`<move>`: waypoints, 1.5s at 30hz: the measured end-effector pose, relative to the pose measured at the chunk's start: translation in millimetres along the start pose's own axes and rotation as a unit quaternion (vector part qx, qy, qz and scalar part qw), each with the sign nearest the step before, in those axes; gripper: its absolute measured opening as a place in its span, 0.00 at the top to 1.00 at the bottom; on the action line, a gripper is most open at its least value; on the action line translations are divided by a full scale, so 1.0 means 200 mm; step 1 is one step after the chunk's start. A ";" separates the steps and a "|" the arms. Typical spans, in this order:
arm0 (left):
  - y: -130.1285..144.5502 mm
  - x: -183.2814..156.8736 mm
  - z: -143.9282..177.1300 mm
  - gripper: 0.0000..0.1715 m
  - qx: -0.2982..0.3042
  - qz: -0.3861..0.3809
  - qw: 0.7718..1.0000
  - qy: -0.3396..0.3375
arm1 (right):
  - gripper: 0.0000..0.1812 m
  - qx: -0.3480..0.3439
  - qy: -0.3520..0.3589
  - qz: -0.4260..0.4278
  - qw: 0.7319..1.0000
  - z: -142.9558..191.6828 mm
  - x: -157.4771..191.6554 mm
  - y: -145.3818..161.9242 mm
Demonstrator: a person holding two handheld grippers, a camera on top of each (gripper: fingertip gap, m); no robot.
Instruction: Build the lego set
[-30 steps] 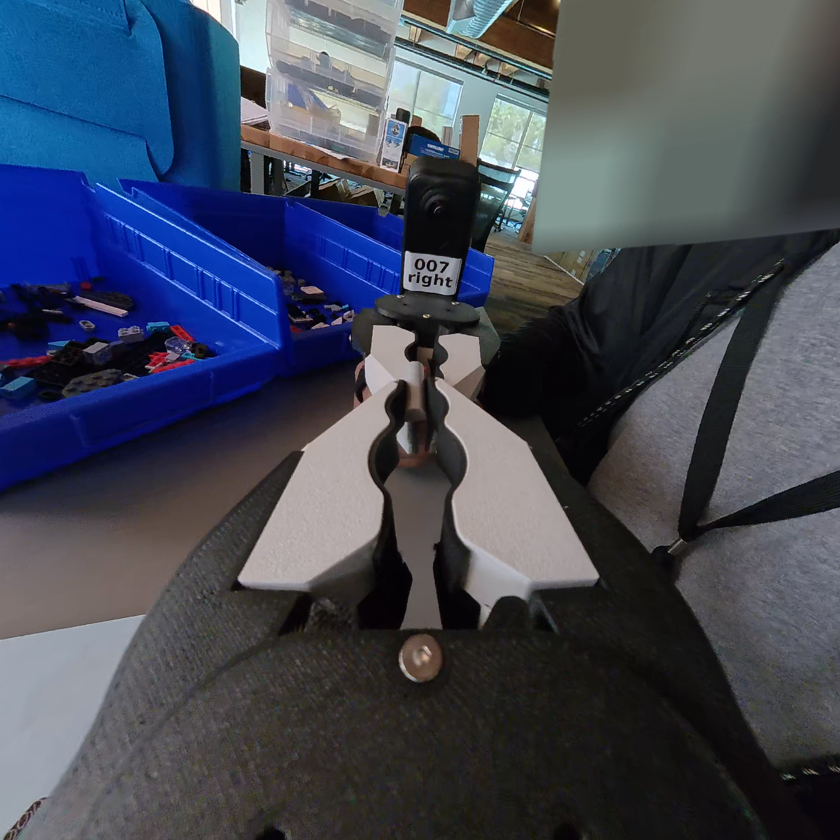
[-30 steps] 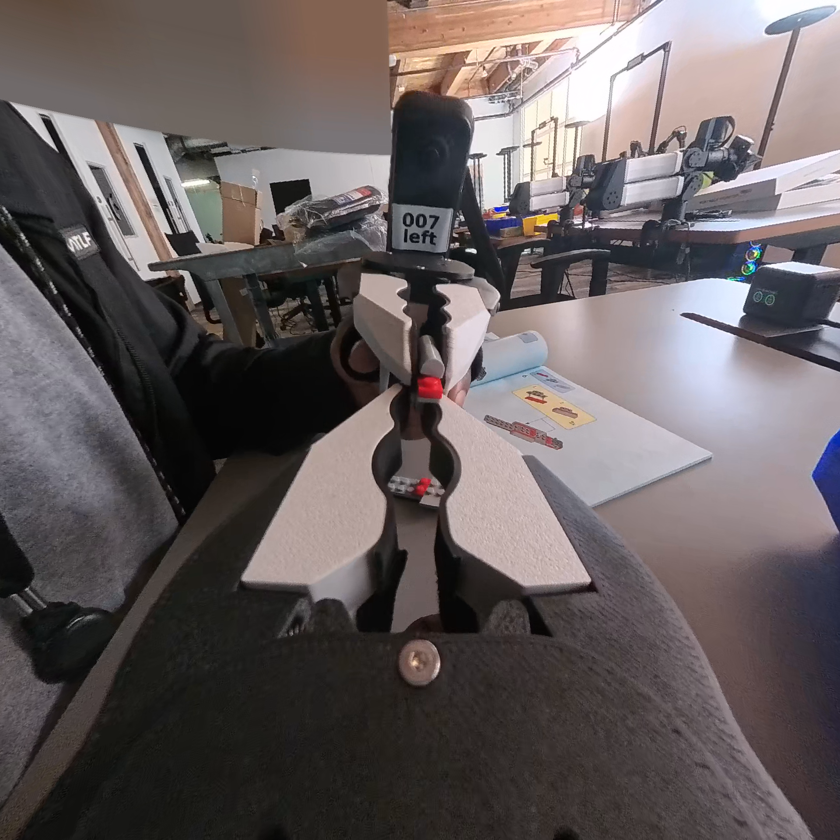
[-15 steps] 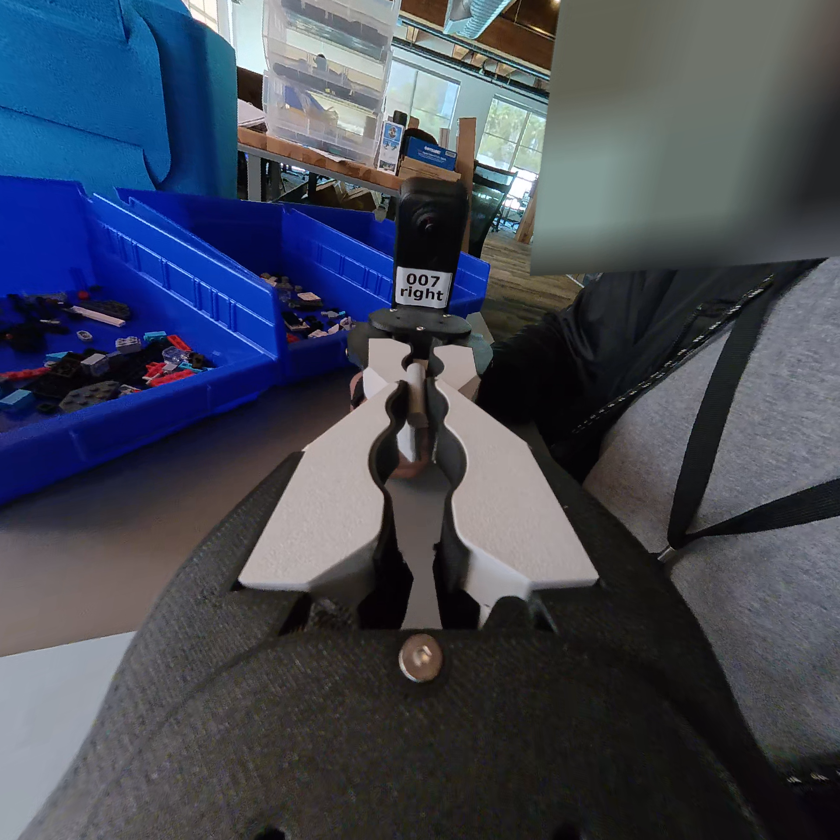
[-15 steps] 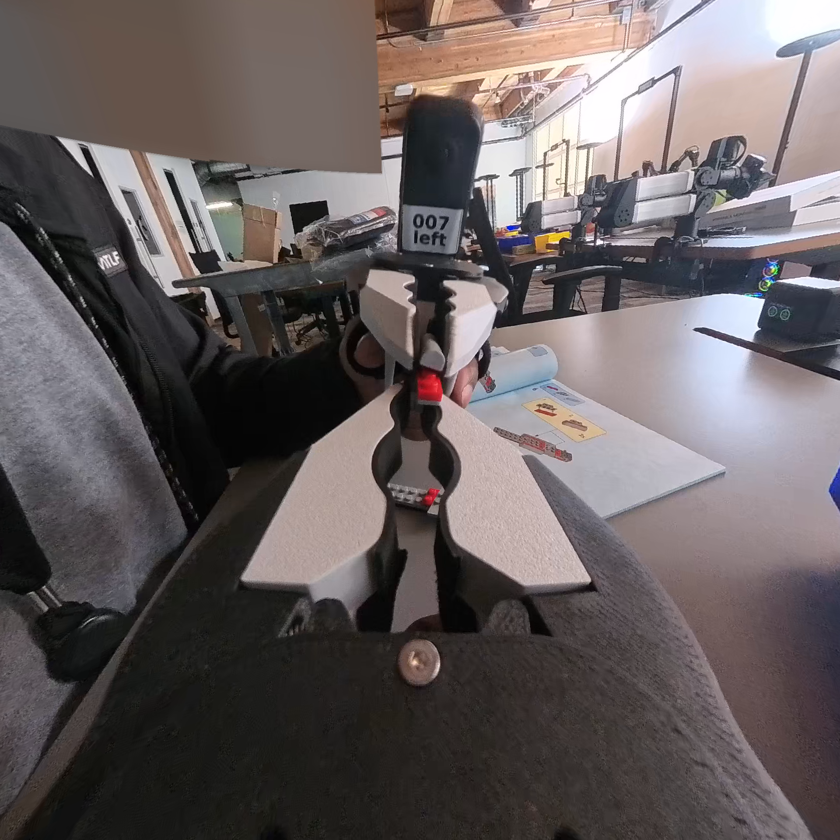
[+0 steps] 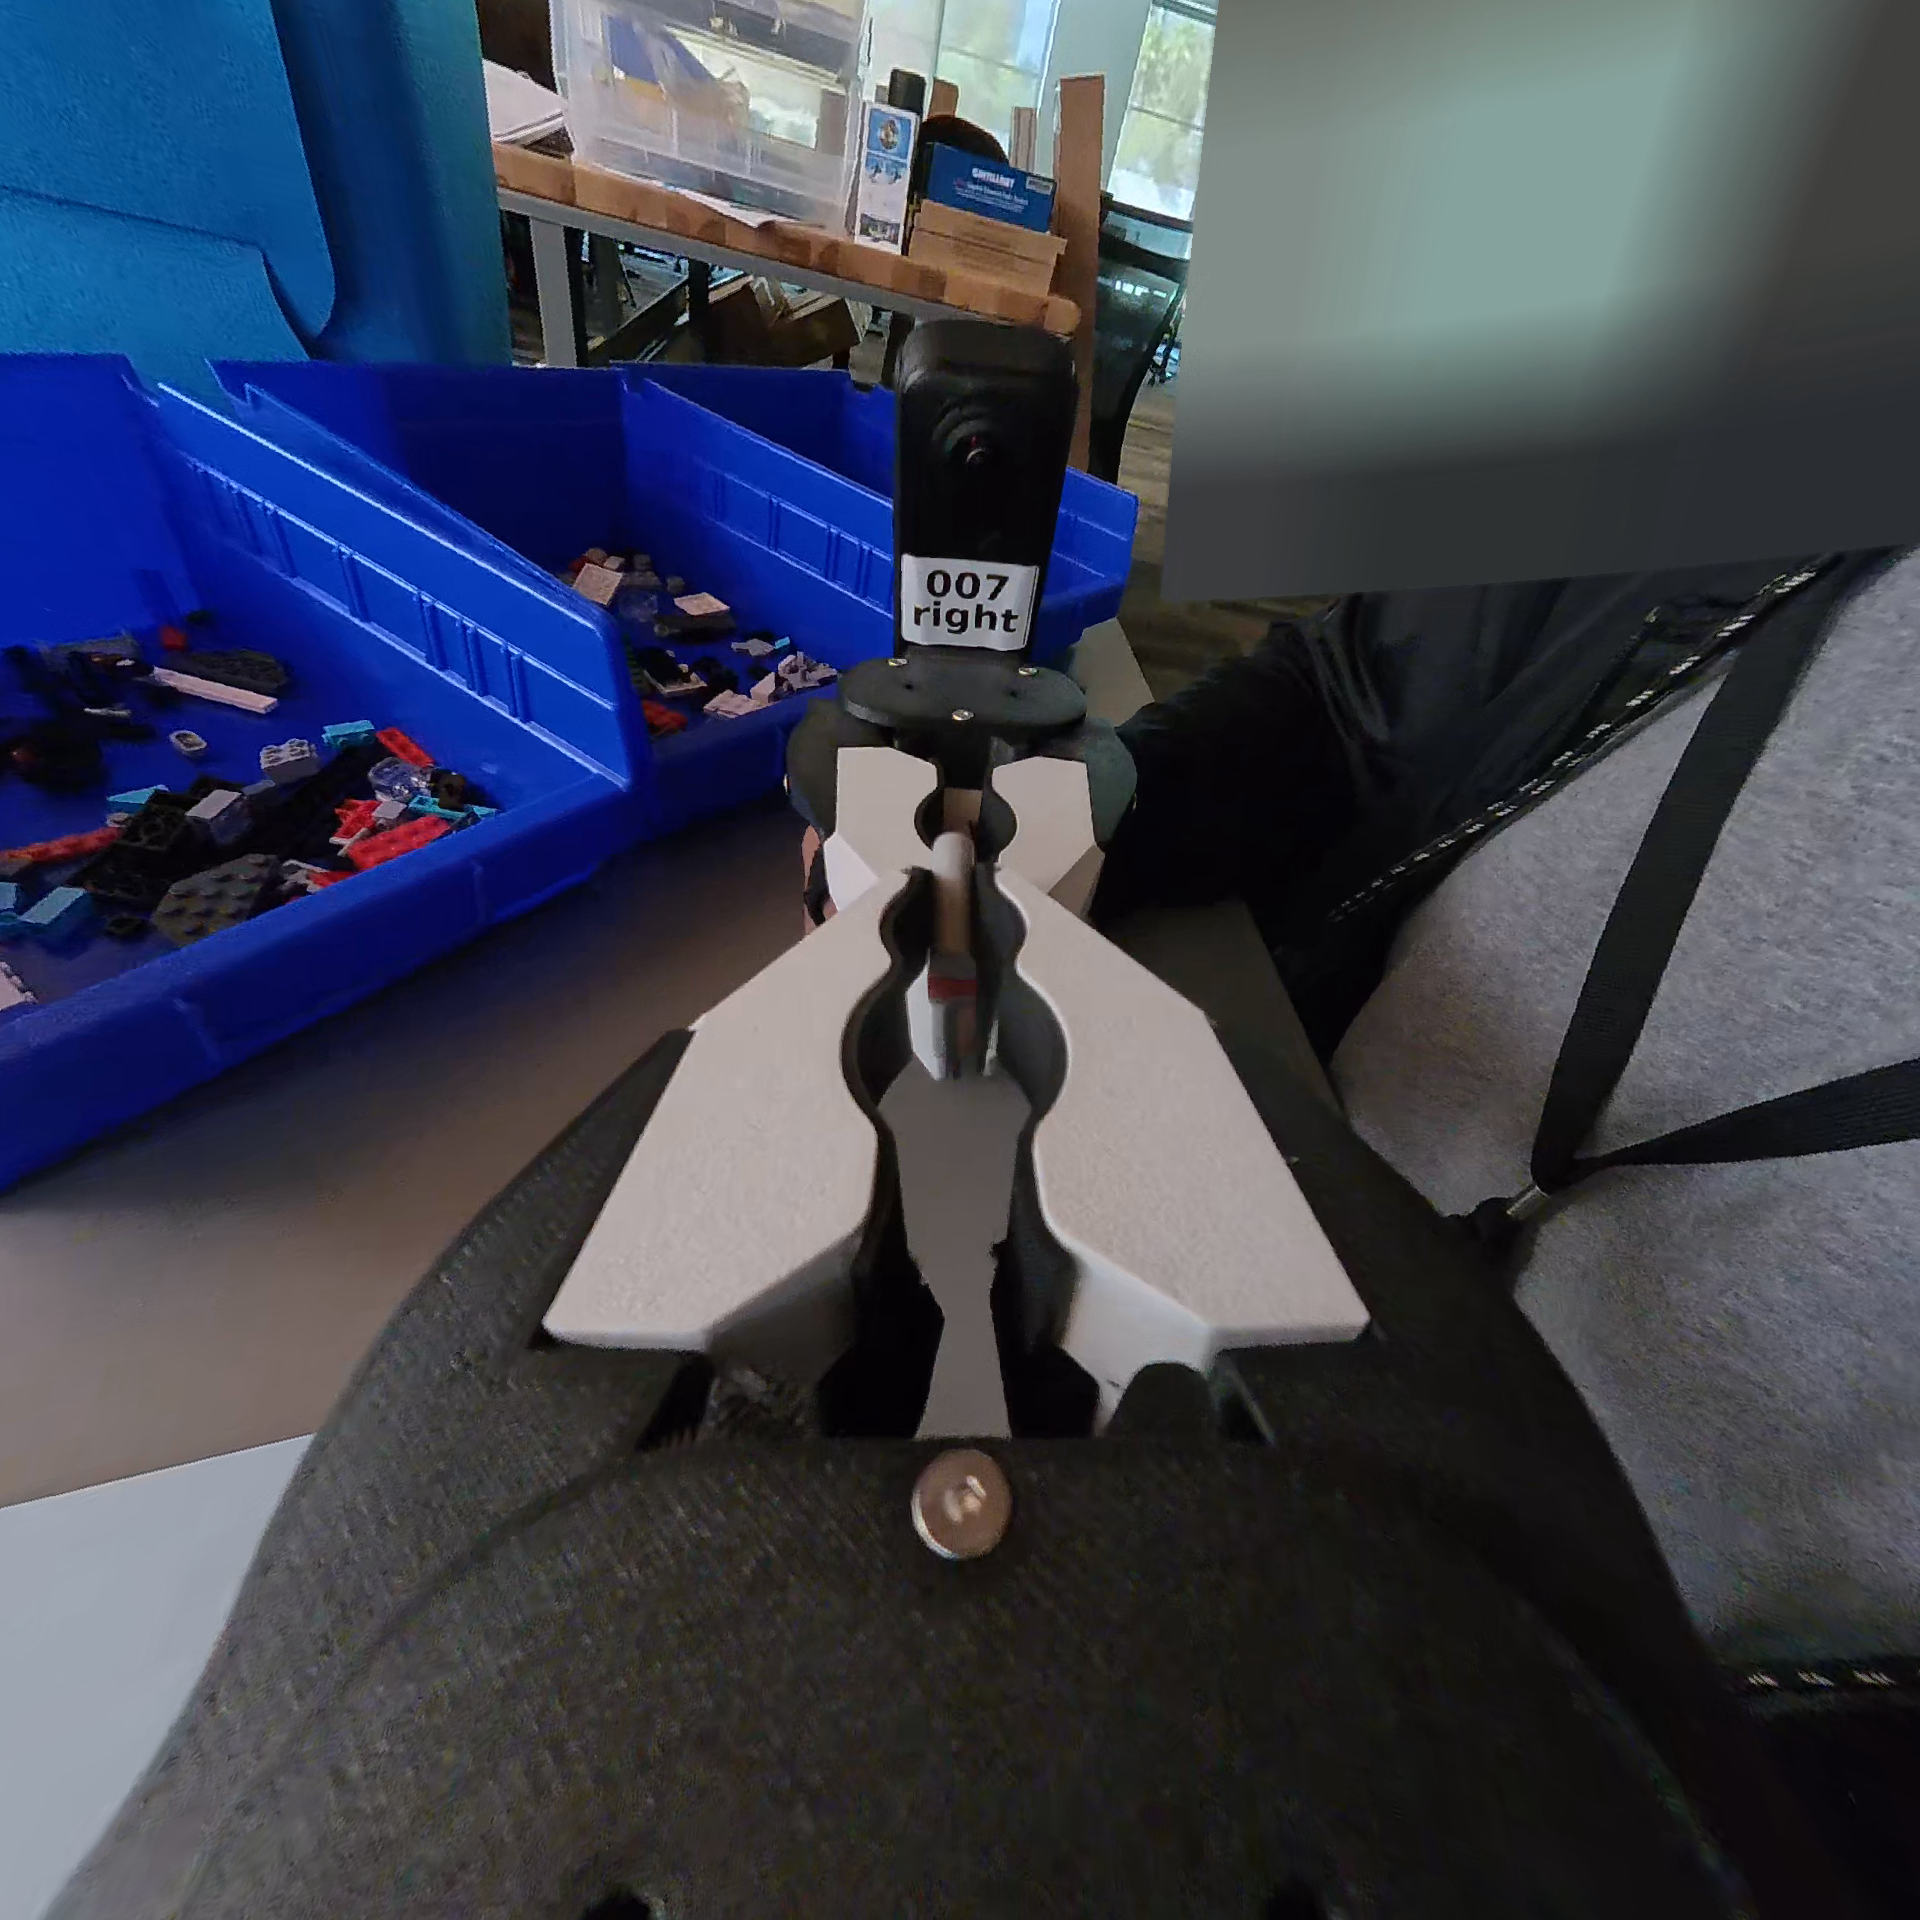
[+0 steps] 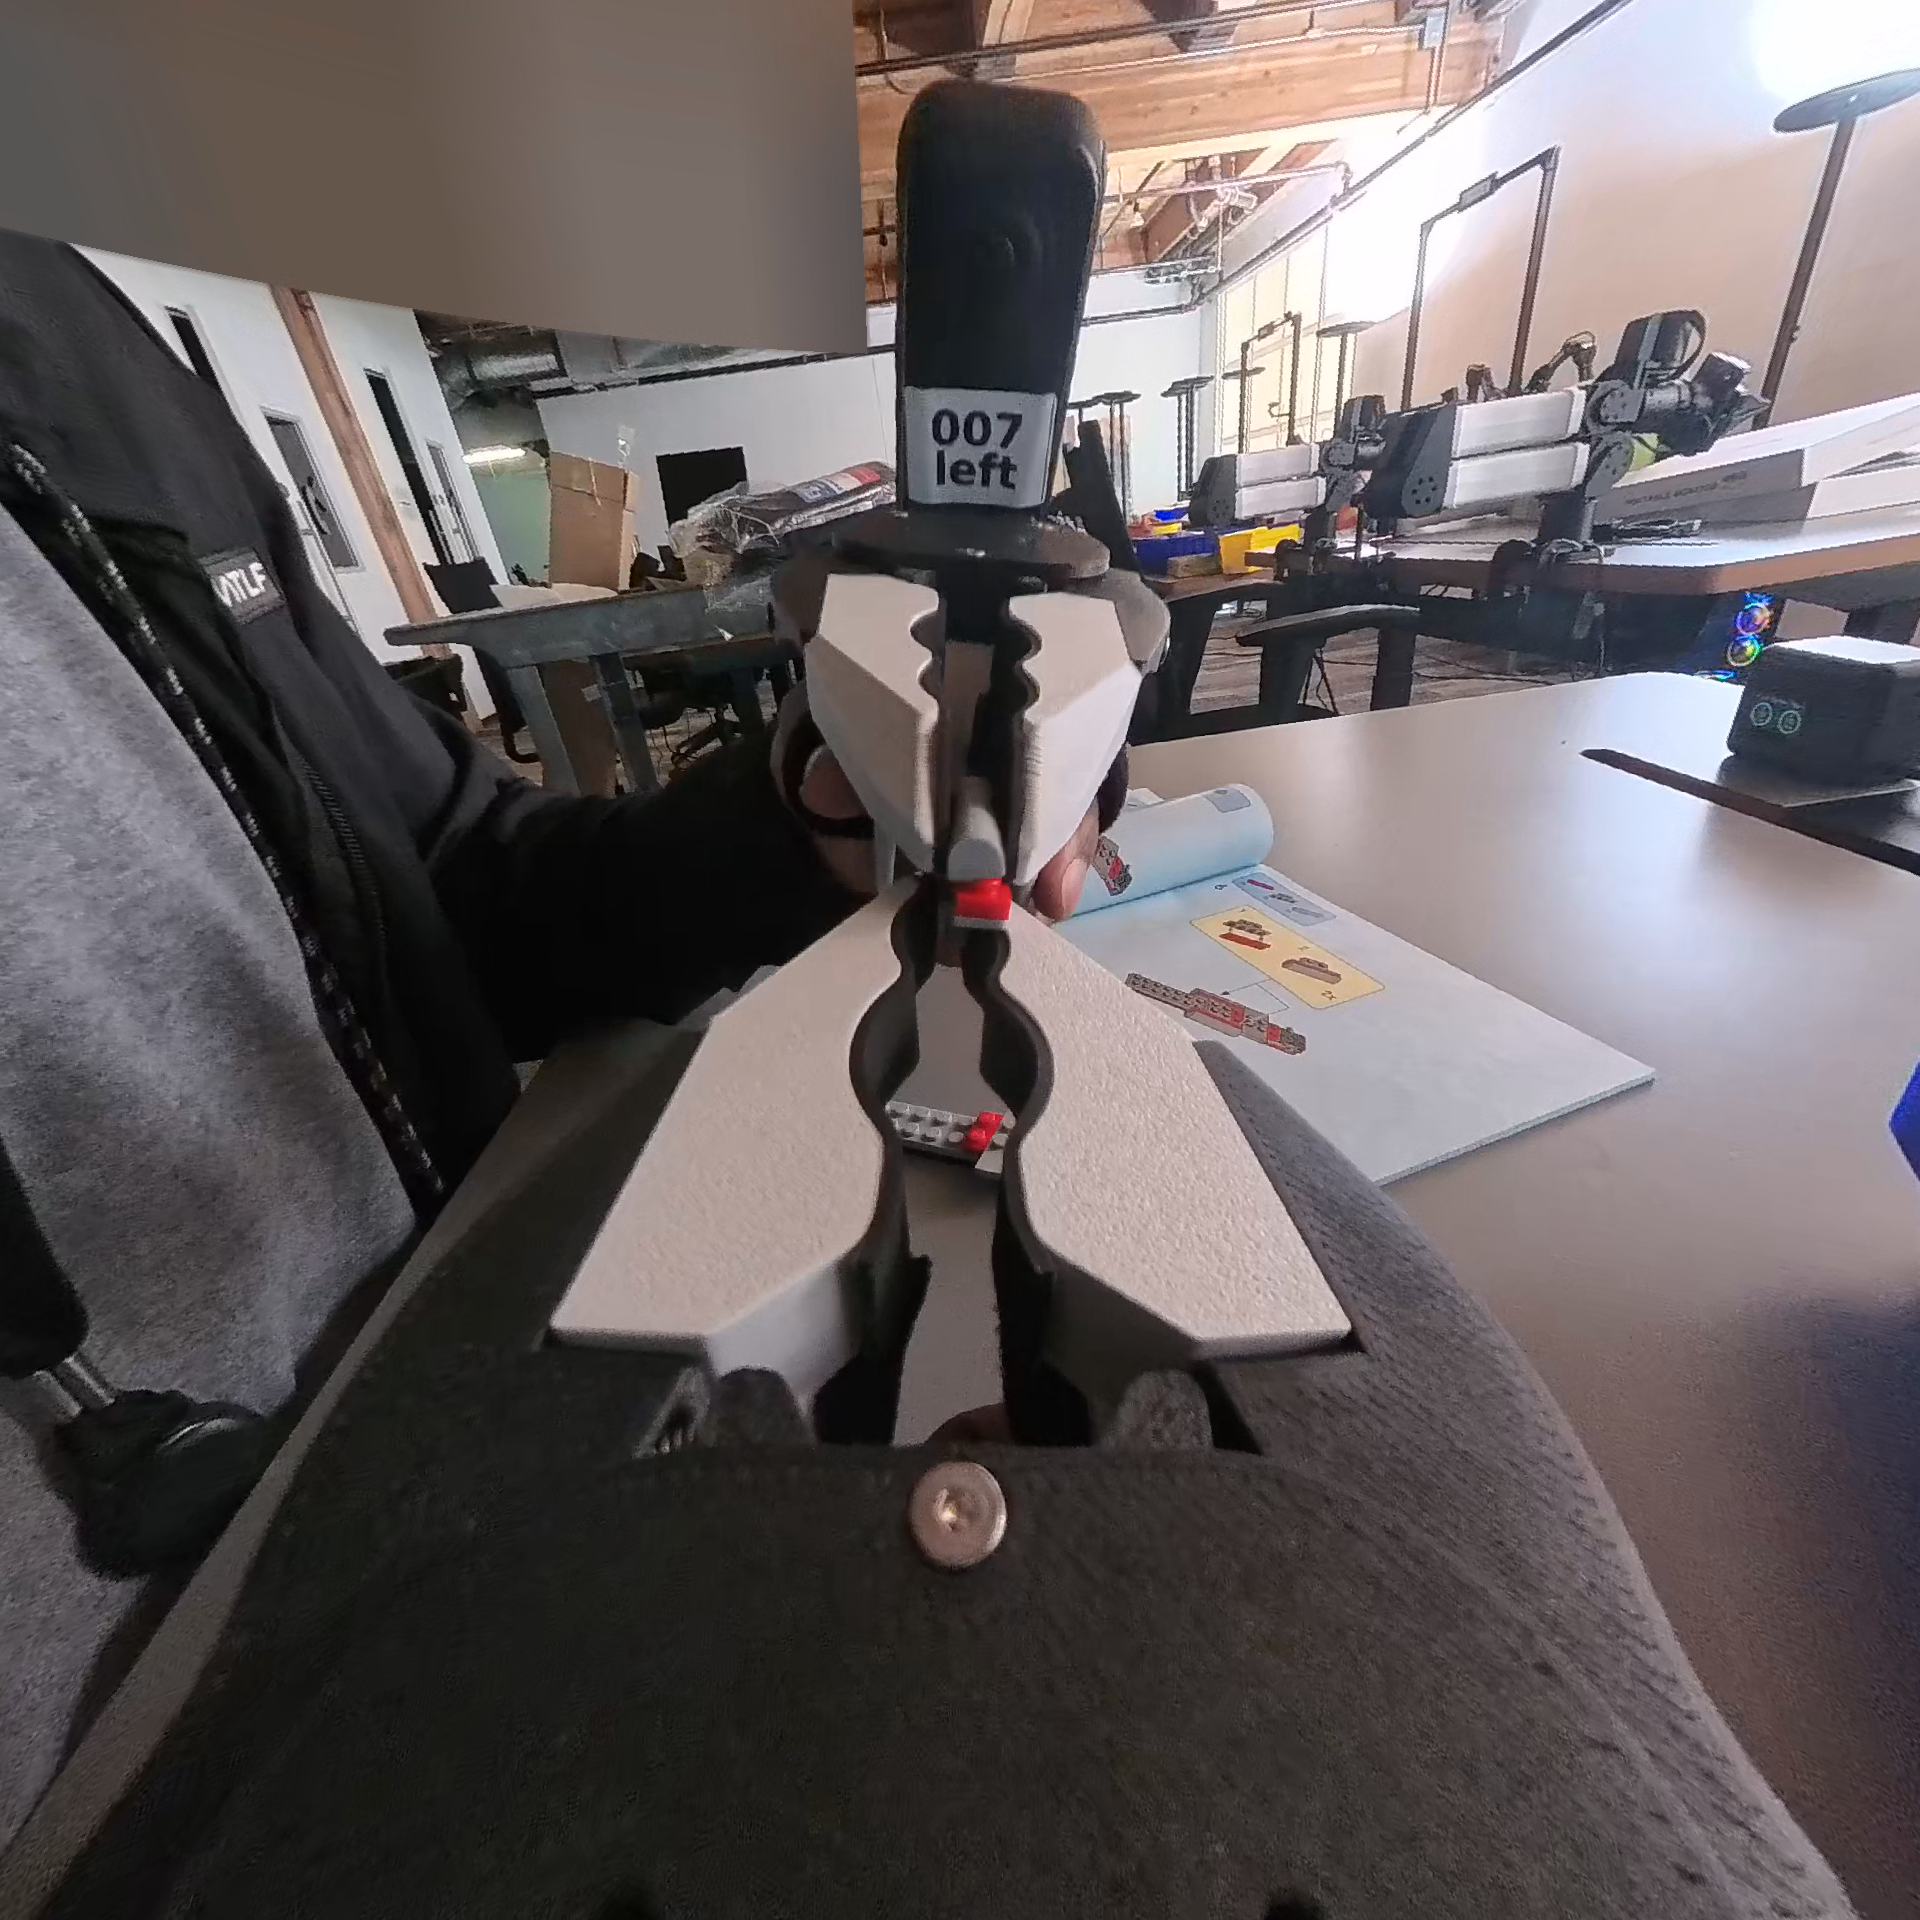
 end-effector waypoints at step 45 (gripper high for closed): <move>-0.02 0.01 0.21 0.82 -0.036 -0.356 0.930 -0.084 | 0.97 -0.002 -0.044 -0.117 0.992 0.01 -0.03 0.01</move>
Point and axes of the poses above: each gripper's, where its closed fingertips meet, z back along the fingers, y out of its underside, x = y × z across the jaws, the point moved 4 cm from there along z, back along the fingers, and after that the axes turned 4 degrees about z, right-handed, at the moved point
